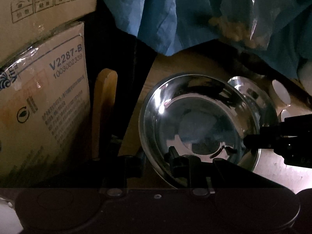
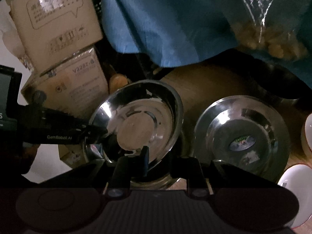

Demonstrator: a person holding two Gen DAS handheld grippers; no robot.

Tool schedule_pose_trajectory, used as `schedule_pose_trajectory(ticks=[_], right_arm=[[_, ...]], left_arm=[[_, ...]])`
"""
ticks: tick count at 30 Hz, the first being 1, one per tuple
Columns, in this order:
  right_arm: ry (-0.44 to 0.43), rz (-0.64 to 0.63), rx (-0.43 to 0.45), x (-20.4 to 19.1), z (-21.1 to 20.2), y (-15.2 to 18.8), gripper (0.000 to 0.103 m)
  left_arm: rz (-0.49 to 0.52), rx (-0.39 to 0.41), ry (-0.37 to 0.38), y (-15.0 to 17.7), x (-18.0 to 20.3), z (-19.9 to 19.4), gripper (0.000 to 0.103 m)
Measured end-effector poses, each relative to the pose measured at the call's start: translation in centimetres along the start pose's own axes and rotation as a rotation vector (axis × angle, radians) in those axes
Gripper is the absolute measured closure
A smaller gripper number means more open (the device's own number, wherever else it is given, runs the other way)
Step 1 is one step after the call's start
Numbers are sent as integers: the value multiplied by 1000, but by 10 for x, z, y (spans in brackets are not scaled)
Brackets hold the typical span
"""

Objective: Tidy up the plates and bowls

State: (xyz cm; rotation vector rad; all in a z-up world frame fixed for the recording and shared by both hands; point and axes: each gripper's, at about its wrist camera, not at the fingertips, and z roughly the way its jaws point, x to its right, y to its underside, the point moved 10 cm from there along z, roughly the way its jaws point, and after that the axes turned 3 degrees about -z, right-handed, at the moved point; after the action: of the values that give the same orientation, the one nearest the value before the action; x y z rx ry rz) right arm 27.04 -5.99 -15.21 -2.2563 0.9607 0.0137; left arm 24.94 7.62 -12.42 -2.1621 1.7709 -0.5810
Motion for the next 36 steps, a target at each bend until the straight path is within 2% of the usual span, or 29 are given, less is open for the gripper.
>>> schedule_pose_trajectory(ticks=[7, 16, 22, 28, 33, 36], right_arm=[[-3, -9, -79, -1, 9, 9, 77], [-10, 1, -120, 2, 13, 16, 71], [-8, -1, -116, 4, 13, 15, 68], [-9, -10, -121, 3, 13, 14, 58], [1, -22, -137, 4, 14, 16, 47], [9, -16, -116, 7, 11, 13, 35]], left_arm=[[36, -46, -16, 8, 6, 4, 75], [56, -86, -27, 11, 10, 10, 73], [70, -93, -32, 10, 12, 13, 70], [67, -84, -56, 4, 9, 11, 56], [70, -60, -77, -4, 8, 7, 34], [79, -35, -89, -11, 11, 4, 21]])
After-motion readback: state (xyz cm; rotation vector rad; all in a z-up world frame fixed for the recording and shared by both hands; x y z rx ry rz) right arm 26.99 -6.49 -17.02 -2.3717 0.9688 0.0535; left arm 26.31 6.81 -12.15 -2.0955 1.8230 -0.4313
